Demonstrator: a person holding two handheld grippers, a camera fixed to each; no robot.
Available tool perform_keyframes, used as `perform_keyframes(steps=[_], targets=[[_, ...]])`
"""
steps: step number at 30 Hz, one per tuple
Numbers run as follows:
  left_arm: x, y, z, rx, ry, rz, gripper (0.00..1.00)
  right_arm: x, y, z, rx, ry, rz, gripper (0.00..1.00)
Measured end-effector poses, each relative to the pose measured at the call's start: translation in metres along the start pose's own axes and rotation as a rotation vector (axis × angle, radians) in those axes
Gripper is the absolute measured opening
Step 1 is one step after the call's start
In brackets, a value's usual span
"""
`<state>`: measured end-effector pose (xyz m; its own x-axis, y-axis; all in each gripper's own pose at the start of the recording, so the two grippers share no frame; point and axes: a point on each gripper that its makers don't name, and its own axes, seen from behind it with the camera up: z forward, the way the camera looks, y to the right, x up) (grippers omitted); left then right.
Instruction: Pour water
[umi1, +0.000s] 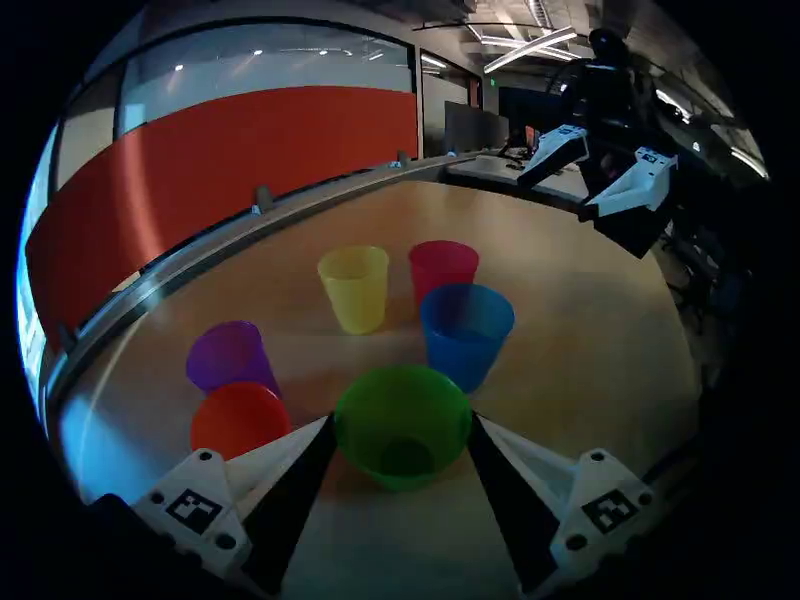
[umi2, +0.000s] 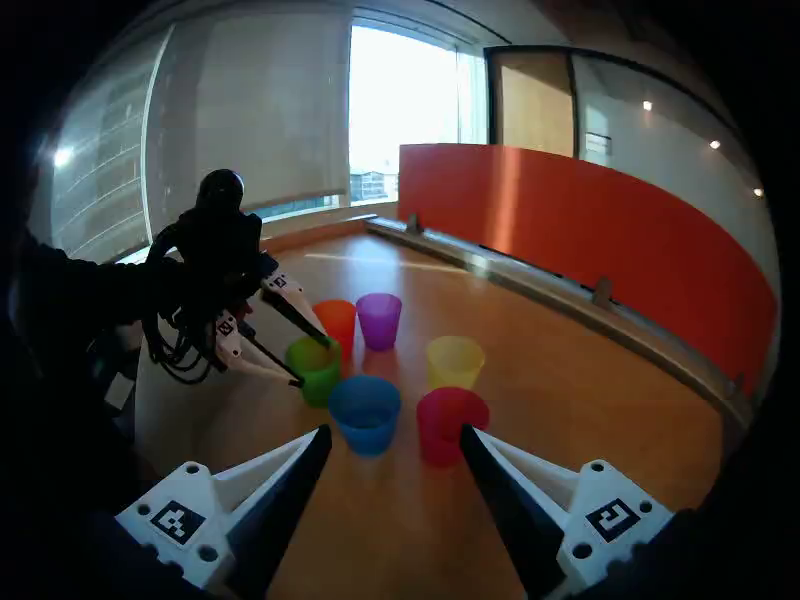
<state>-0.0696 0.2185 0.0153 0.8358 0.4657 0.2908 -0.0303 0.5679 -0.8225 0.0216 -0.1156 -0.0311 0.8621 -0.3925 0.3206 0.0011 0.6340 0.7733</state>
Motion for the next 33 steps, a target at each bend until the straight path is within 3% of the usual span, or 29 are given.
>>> perform_keyframes(steps=[15,33], targets=[[0.019,-0.006,-0.025,0.021,0.057,-0.017,0.89,-0.005,-0.007,0.011,0.011,-0.011,-0.016,0.99],[0.032,-0.011,-0.059,0.065,0.116,-0.015,0.89,-0.012,-0.024,0.051,0.051,-0.039,-0.049,0.99]])
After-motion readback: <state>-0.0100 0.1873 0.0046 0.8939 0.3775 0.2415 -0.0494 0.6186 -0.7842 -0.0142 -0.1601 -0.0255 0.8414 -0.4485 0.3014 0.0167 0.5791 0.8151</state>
